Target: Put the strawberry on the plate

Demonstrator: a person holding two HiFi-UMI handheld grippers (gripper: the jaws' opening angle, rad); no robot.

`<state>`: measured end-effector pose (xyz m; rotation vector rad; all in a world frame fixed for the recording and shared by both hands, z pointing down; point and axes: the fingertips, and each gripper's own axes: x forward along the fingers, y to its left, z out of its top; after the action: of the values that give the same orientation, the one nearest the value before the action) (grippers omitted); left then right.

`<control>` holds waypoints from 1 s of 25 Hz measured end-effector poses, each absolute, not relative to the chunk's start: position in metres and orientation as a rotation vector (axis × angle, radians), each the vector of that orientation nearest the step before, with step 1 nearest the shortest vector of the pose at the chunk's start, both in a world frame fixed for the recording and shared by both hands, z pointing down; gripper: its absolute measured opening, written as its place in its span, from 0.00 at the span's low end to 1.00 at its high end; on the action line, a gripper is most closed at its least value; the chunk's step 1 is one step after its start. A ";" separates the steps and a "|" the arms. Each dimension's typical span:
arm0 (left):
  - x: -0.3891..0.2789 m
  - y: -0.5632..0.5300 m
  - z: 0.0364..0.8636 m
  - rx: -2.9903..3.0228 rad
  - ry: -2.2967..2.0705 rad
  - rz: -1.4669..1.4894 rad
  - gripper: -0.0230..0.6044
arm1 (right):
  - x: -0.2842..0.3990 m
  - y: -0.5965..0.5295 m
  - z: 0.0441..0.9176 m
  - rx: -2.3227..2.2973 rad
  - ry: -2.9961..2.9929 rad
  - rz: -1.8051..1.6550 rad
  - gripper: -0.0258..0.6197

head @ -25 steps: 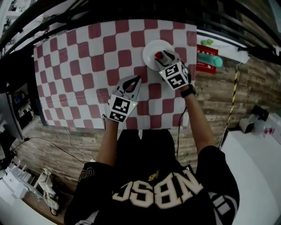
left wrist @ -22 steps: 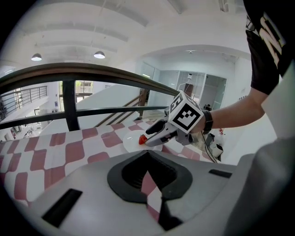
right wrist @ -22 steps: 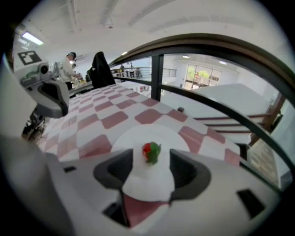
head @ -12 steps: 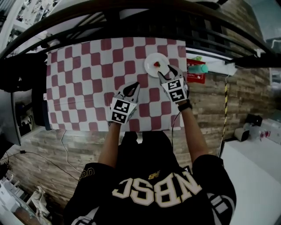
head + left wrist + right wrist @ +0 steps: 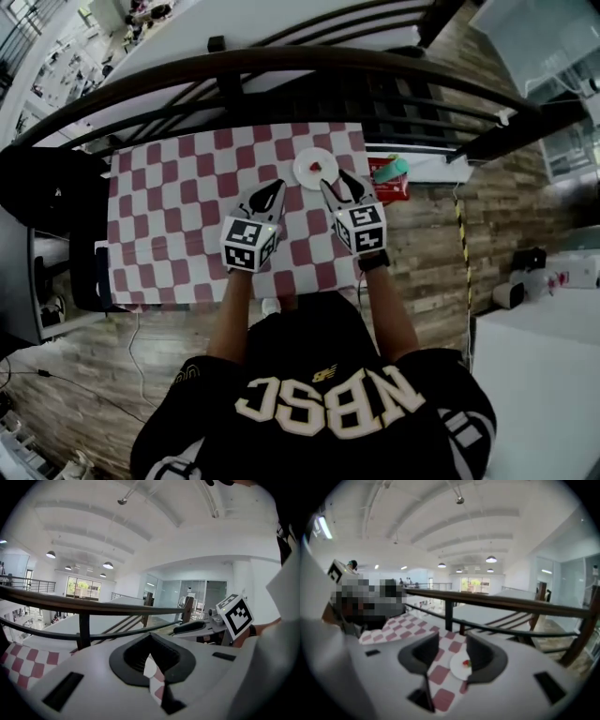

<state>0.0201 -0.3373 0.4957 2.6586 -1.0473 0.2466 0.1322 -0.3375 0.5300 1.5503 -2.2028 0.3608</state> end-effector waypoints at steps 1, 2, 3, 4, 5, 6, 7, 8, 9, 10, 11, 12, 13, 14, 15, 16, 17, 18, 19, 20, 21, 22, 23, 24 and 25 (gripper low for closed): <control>0.020 -0.337 0.484 2.678 -1.058 0.223 0.06 | 0.131 -0.333 0.519 1.589 -2.215 0.355 0.31; 0.020 -0.337 0.473 2.696 -1.071 0.197 0.06 | 0.131 -0.330 0.508 1.626 -2.229 0.350 0.27; 0.020 -0.337 0.463 2.712 -1.084 0.169 0.06 | 0.129 -0.327 0.497 1.659 -2.244 0.344 0.25; 0.020 -0.338 0.452 2.728 -1.095 0.142 0.06 | 0.127 -0.324 0.487 1.686 -2.261 0.336 0.24; 0.021 -0.338 0.441 2.744 -1.102 0.115 0.06 | 0.125 -0.323 0.476 1.709 -2.277 0.323 0.22; 0.022 -0.338 0.431 2.762 -1.107 0.092 0.06 | 0.122 -0.321 0.466 1.729 -2.291 0.309 0.20; 0.023 -0.338 0.422 2.780 -1.109 0.072 0.06 | 0.120 -0.319 0.457 1.743 -2.306 0.300 0.18; 0.025 -0.337 0.414 2.798 -1.109 0.055 0.06 | 0.117 -0.317 0.448 1.751 -2.324 0.305 0.16; 0.027 -0.336 0.407 2.813 -1.107 0.041 0.06 | 0.114 -0.314 0.440 1.754 -2.346 0.319 0.14; 0.029 -0.334 0.400 2.826 -1.104 0.028 0.06 | 0.110 -0.311 0.432 1.755 -2.369 0.333 0.12; 0.031 -0.332 0.393 2.839 -1.100 0.019 0.06 | 0.107 -0.308 0.424 1.756 -2.389 0.337 0.11; 0.033 -0.329 0.385 2.855 -1.094 0.011 0.06 | 0.103 -0.305 0.416 1.757 -2.404 0.328 0.11; 0.037 -0.326 0.375 2.876 -1.087 0.001 0.06 | 0.101 -0.303 0.408 1.762 -2.415 0.309 0.10; 0.040 -0.322 0.366 2.899 -1.077 -0.014 0.06 | 0.100 -0.301 0.400 1.773 -2.425 0.287 0.10; 0.044 -0.319 0.356 2.920 -1.067 -0.034 0.06 | 0.099 -0.300 0.393 1.790 -2.436 0.264 0.09; 0.047 -0.317 0.347 2.936 -1.064 -0.053 0.06 | 0.100 -0.299 0.386 1.813 -2.444 0.243 0.09; 0.048 -0.316 0.340 2.949 -1.071 -0.066 0.06 | 0.101 -0.299 0.379 1.839 -2.449 0.220 0.09; 0.049 -0.317 0.336 2.957 -1.088 -0.074 0.06 | 0.103 -0.299 0.372 1.865 -2.449 0.193 0.08; 0.050 -0.318 0.334 2.961 -1.109 -0.079 0.06 | 0.105 -0.298 0.366 1.889 -2.443 0.161 0.08; 0.049 -0.320 0.334 2.958 -1.128 -0.083 0.06 | 0.107 -0.298 0.362 1.911 -2.432 0.127 0.08; 0.048 -0.322 0.335 2.948 -1.141 -0.086 0.06 | 0.108 -0.297 0.359 1.929 -2.418 0.098 0.07; 0.047 -0.323 0.336 2.934 -1.145 -0.089 0.06 | 0.110 -0.297 0.357 1.943 -2.400 0.077 0.07; 0.046 -0.324 0.336 2.919 -1.136 -0.094 0.06 | 0.113 -0.297 0.357 1.954 -2.379 0.065 0.07; 0.047 -0.324 0.335 2.908 -1.119 -0.100 0.06 | 0.116 -0.297 0.358 1.967 -2.356 0.058 0.07; 0.048 -0.324 0.332 2.906 -1.104 -0.108 0.06 | 0.121 -0.298 0.358 1.982 -2.334 0.055 0.07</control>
<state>0.0477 -0.3238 0.3324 2.9057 -1.1036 -0.1080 0.1209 -0.2981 0.3580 1.9821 -2.3342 0.0547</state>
